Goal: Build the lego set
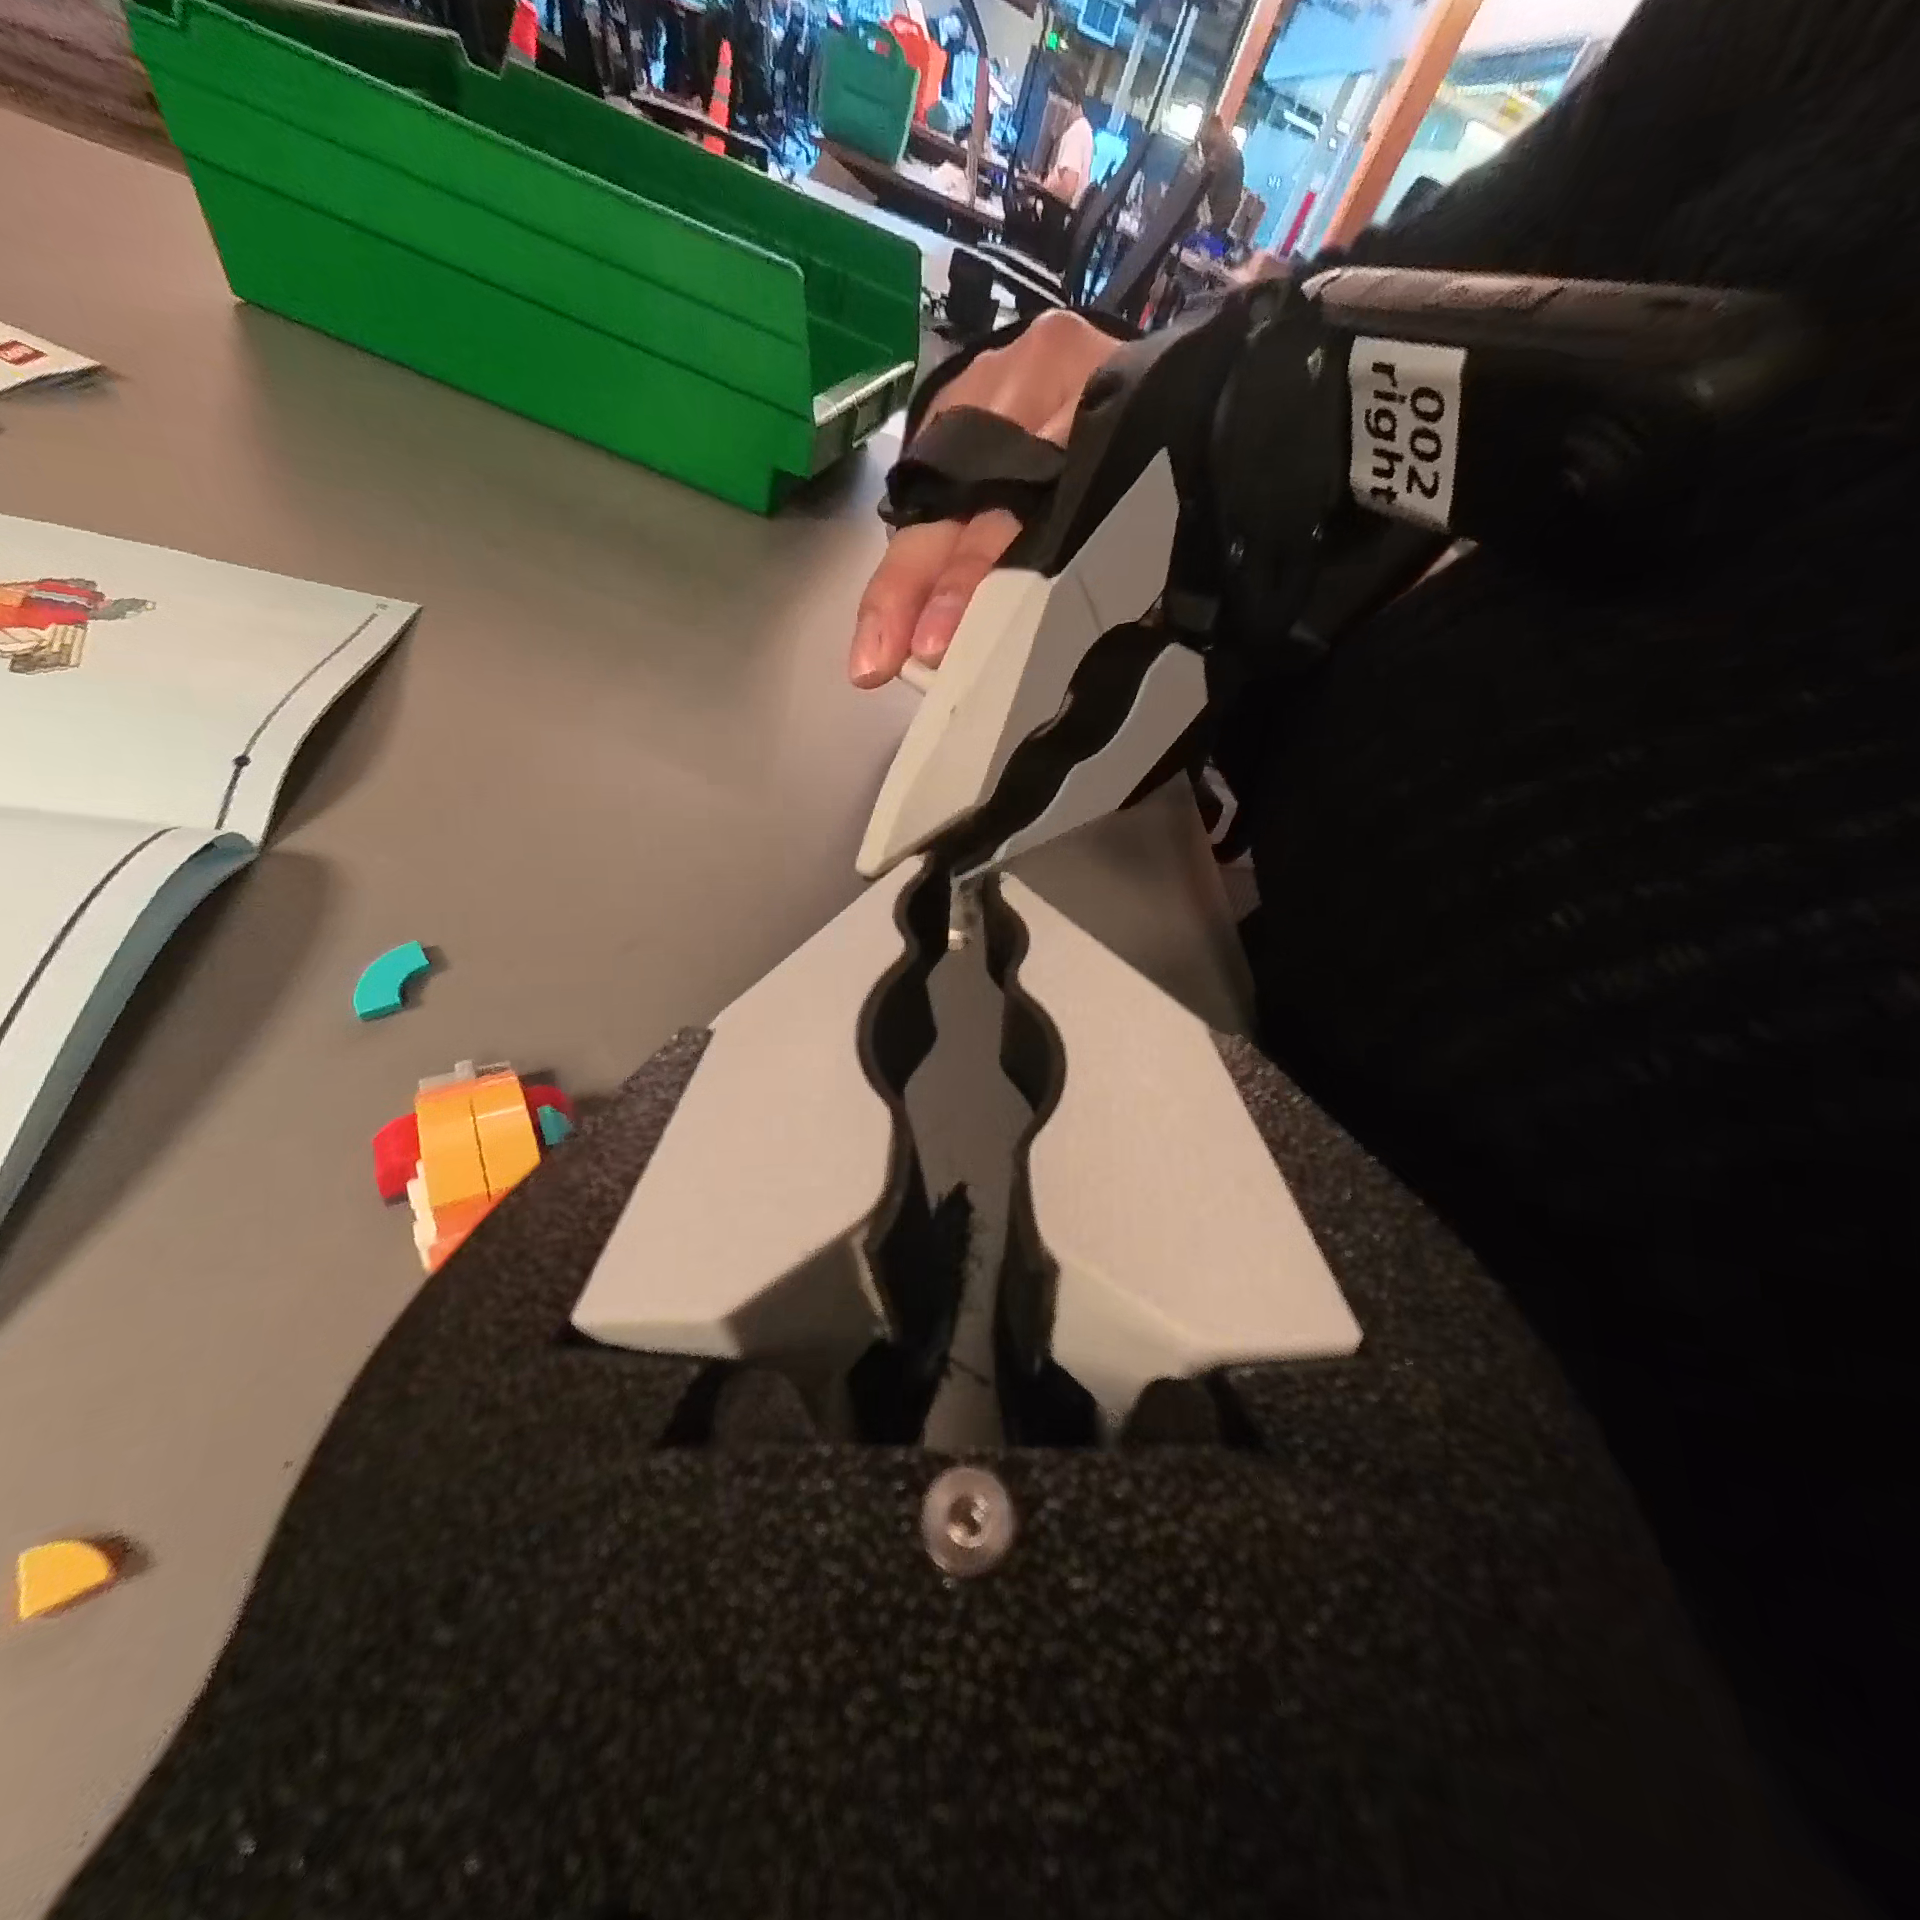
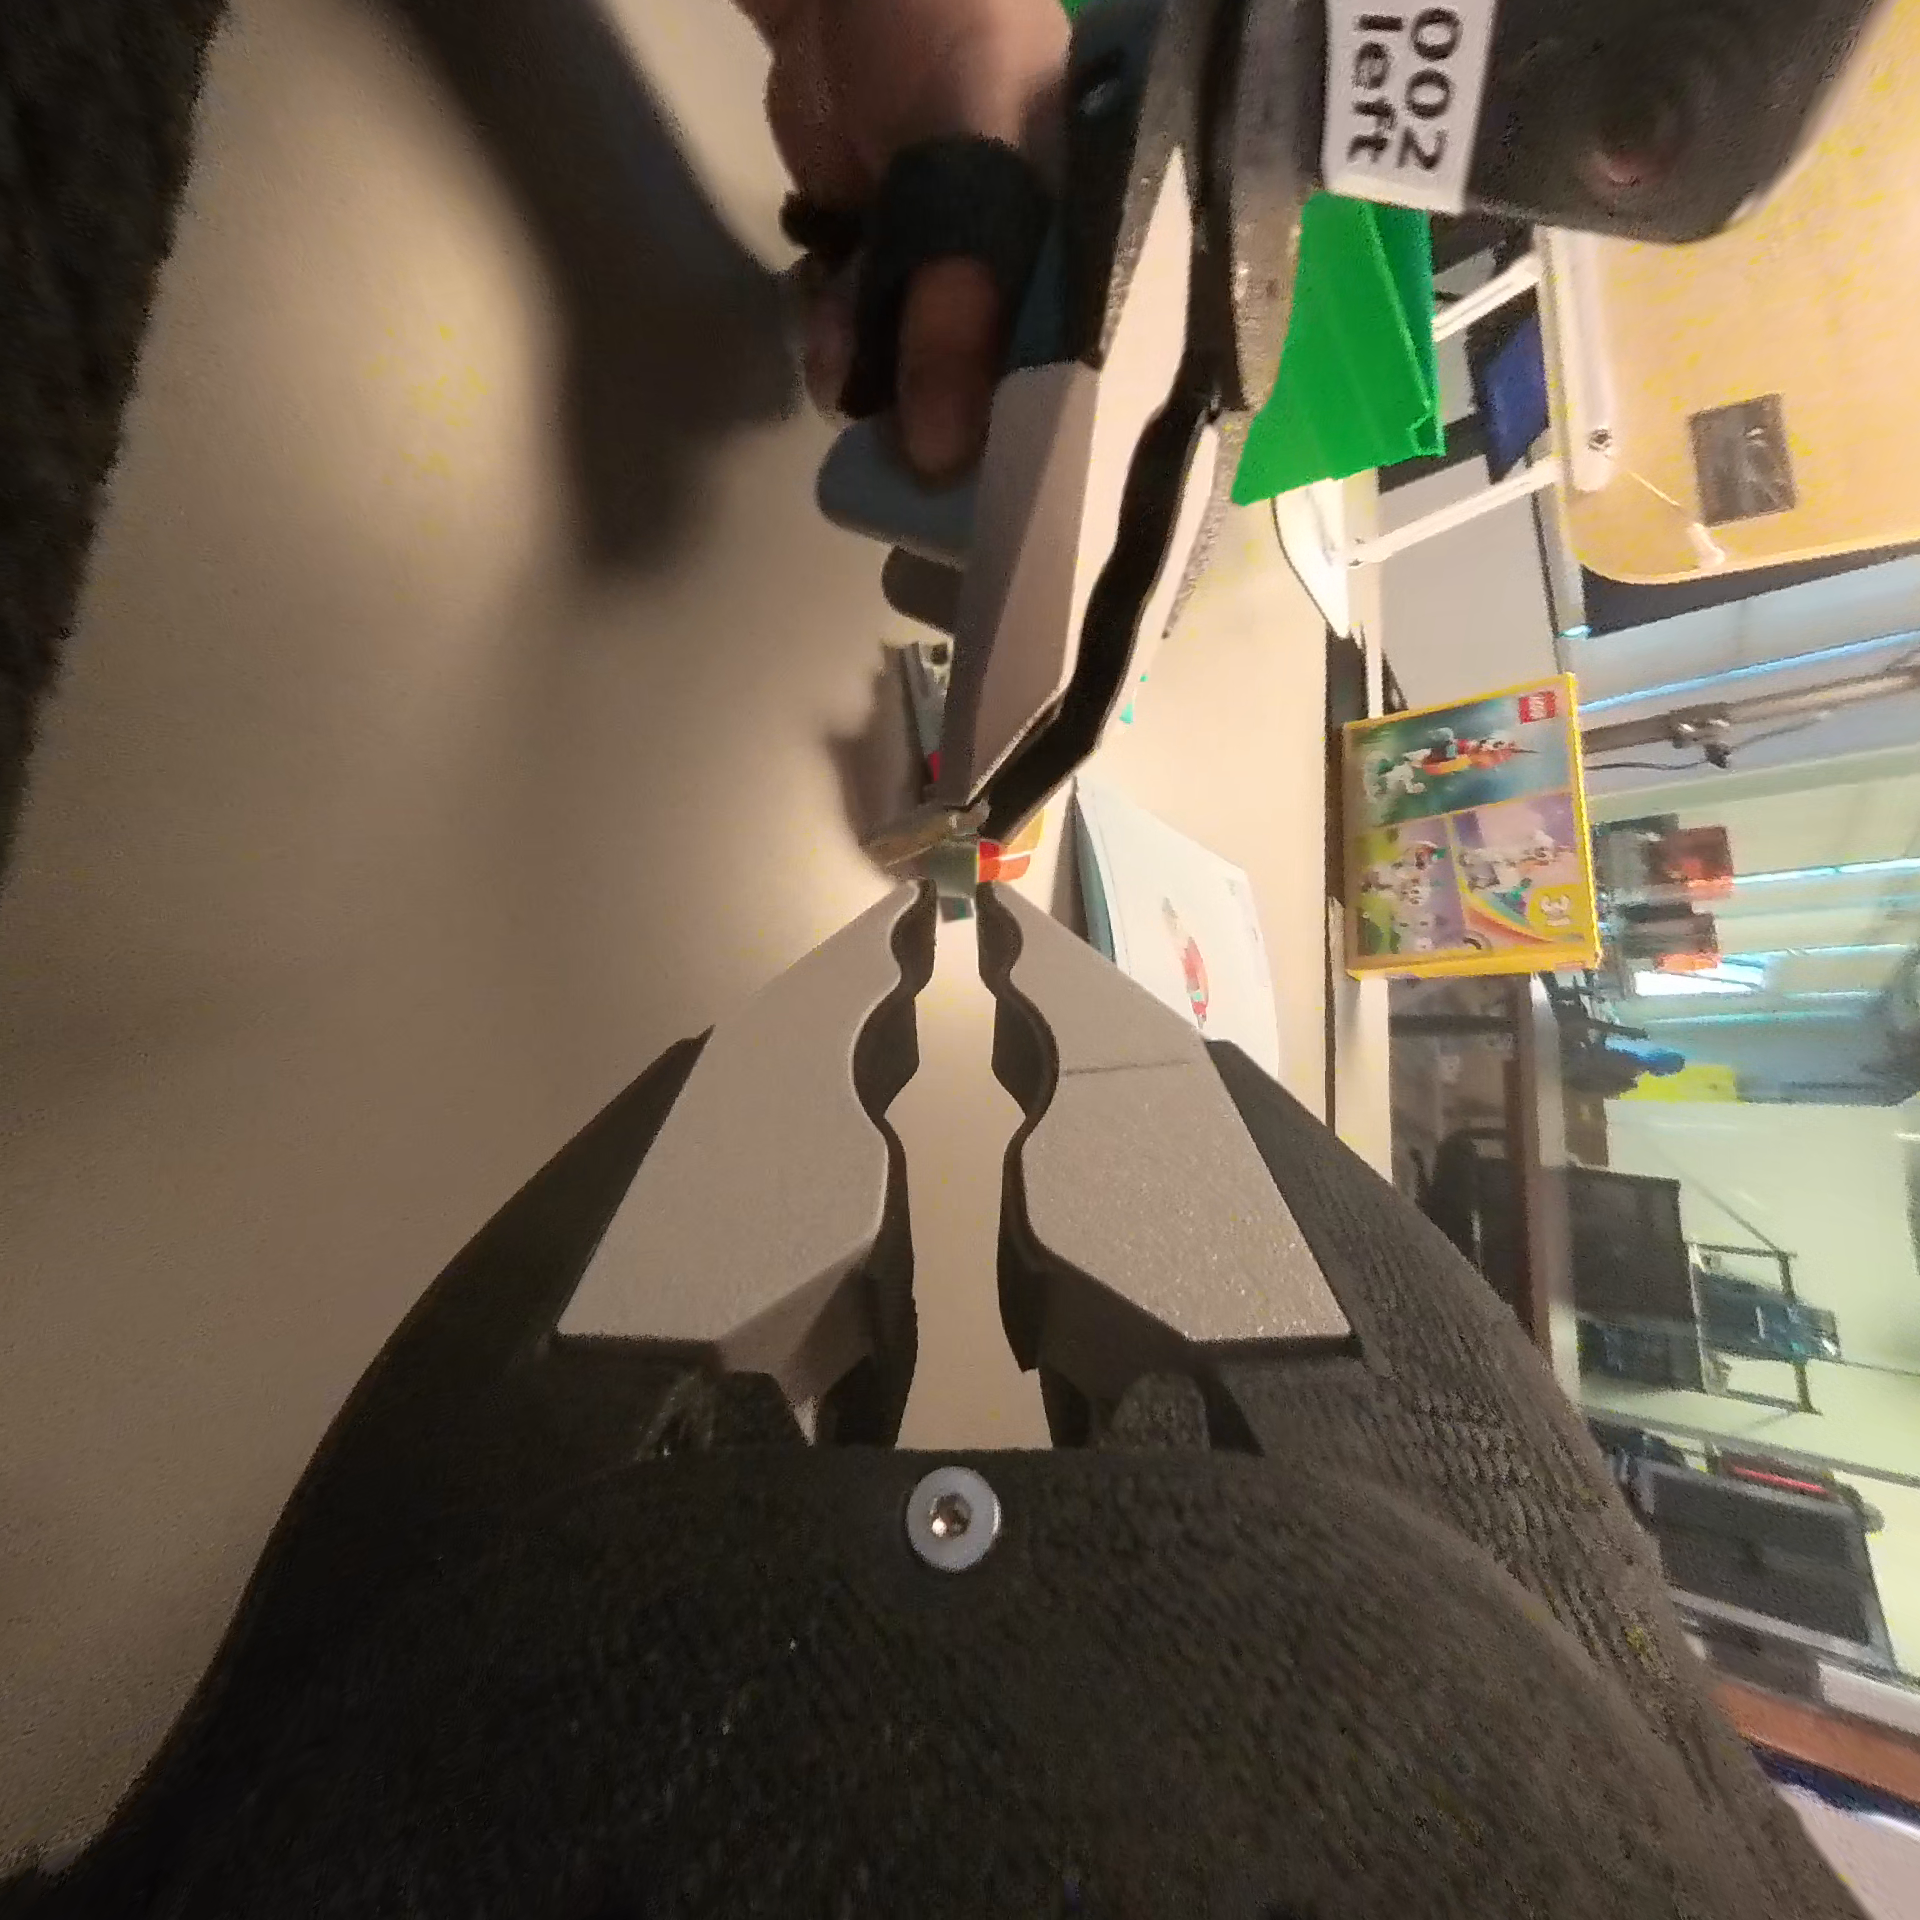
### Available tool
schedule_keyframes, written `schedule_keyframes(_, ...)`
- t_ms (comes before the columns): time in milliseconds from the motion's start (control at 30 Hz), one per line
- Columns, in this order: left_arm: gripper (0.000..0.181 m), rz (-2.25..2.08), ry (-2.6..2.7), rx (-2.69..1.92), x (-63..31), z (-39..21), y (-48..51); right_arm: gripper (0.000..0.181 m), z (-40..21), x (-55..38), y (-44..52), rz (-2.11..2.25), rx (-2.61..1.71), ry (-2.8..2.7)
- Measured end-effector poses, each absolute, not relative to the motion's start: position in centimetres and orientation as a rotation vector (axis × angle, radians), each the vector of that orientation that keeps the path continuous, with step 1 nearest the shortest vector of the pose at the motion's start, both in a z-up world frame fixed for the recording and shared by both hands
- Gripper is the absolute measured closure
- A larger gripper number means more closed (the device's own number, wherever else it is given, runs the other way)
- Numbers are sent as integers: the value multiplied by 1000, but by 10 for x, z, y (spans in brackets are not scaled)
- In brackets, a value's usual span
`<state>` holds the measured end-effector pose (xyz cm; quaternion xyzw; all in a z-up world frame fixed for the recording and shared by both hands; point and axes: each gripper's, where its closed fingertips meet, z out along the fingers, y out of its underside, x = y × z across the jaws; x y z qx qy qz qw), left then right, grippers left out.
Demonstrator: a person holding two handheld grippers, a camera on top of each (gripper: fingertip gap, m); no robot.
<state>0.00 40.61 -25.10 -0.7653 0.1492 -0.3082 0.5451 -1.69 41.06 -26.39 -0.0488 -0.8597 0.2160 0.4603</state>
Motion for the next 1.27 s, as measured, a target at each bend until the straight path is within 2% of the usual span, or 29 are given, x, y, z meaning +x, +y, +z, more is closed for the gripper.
schedule_keyframes(33,177,-737,340,-1805,0,-250,406,176,-263,-17,410,542,-124,-2104)
schedule_keyframes(433,177,-769,228,-1818,-2,-255,388,176,-270,-19,395,602,66,-2059)
schedule_keyframes(867,177,-579,142,-1593,-10,-209,379,176,-222,-22,384,531,375,-1911)
schedule_keyframes(1000,178,-576,39,-1413,-24,-168,386,176,-187,-24,396,532,483,-2045)
schedule_keyframes(1267,177,-1033,77,-977,-33,-39,380,176,-70,-22,407,779,169,-2746)
